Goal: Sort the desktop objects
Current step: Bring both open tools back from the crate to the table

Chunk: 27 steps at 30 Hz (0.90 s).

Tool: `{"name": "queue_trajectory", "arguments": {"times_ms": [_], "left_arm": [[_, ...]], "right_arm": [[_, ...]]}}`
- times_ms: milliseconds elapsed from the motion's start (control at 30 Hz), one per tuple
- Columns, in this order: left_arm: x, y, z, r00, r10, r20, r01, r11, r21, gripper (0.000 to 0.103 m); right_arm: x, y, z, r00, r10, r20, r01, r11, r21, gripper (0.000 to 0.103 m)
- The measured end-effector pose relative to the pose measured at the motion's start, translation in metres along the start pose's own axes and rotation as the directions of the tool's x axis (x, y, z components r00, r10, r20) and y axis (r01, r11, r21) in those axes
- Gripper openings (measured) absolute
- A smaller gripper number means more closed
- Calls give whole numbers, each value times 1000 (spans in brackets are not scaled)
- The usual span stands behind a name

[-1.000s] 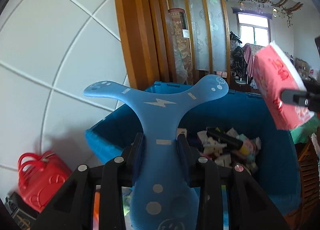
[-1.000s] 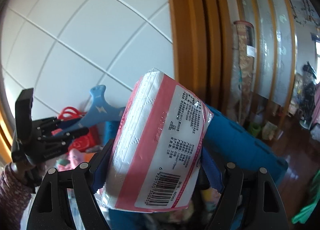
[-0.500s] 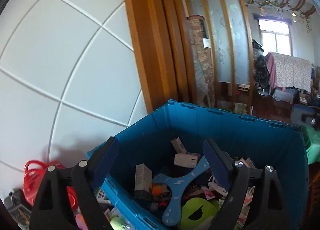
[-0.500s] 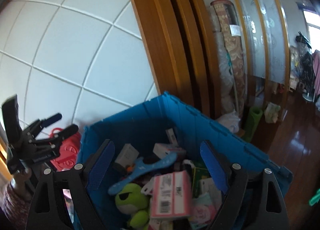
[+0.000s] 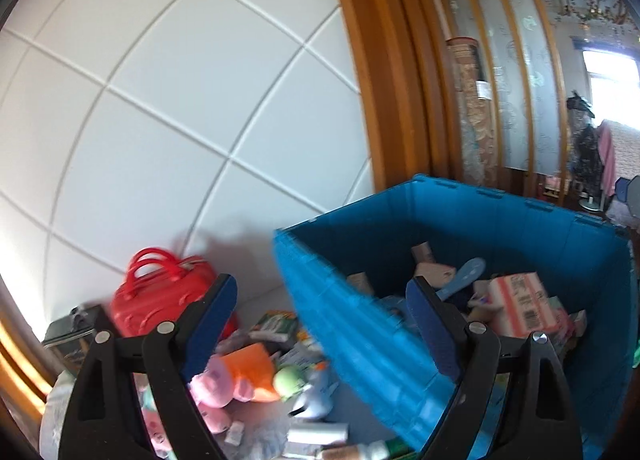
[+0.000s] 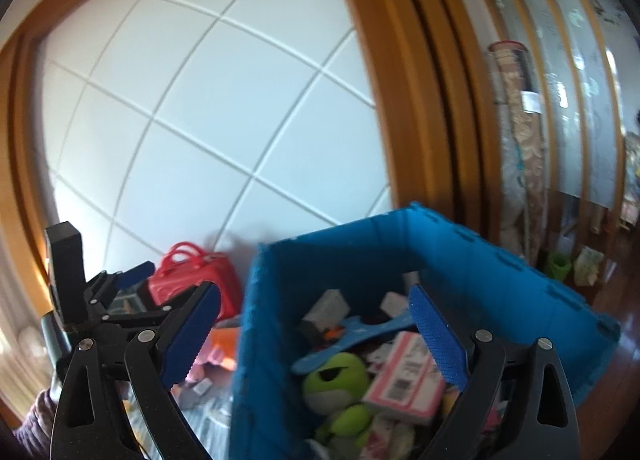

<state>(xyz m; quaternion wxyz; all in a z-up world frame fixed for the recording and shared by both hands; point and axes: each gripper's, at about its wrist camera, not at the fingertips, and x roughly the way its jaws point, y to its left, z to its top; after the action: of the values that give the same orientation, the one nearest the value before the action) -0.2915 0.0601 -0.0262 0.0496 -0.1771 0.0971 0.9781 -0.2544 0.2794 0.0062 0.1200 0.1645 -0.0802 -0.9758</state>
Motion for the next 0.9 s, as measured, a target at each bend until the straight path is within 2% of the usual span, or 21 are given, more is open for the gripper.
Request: {"name": "queue_trajectory", "arguments": {"times_ms": [133,267,400,533,633,733,833,900], "left_arm": [[-25,42,-30,996,81,-23,-82,997,-16,87],[-58,97,-69,985,161,-53,-163,986,-34,87],[-91,164,-112,961,255,-104,-262,963,-64,87],[-122,224,-142,930,345,-126,-354,934,-50,87],[-135,255,-157,926,356,-123,-362,932,-30,87],[-130,276,-169,926,353,-138,-358,934,-16,87],[-120,296,-184,926,336,-170,-347,937,-43,87],[-115,304,-193,920,348,-183,-363,930,-55,87]], "right_arm": [[4,46,-14,997,71,-29,-73,996,-44,97],[17,94,-34,988,130,-84,-136,988,-71,97],[35,146,-60,975,165,-152,-181,978,-104,97],[53,194,-86,961,195,-197,-215,973,-82,97],[71,223,-105,952,190,-239,-214,974,-78,97],[94,248,-130,932,197,-305,-224,973,-57,97],[119,266,-156,903,211,-375,-241,970,-36,97],[140,276,-172,883,218,-415,-251,968,-26,97]]}}
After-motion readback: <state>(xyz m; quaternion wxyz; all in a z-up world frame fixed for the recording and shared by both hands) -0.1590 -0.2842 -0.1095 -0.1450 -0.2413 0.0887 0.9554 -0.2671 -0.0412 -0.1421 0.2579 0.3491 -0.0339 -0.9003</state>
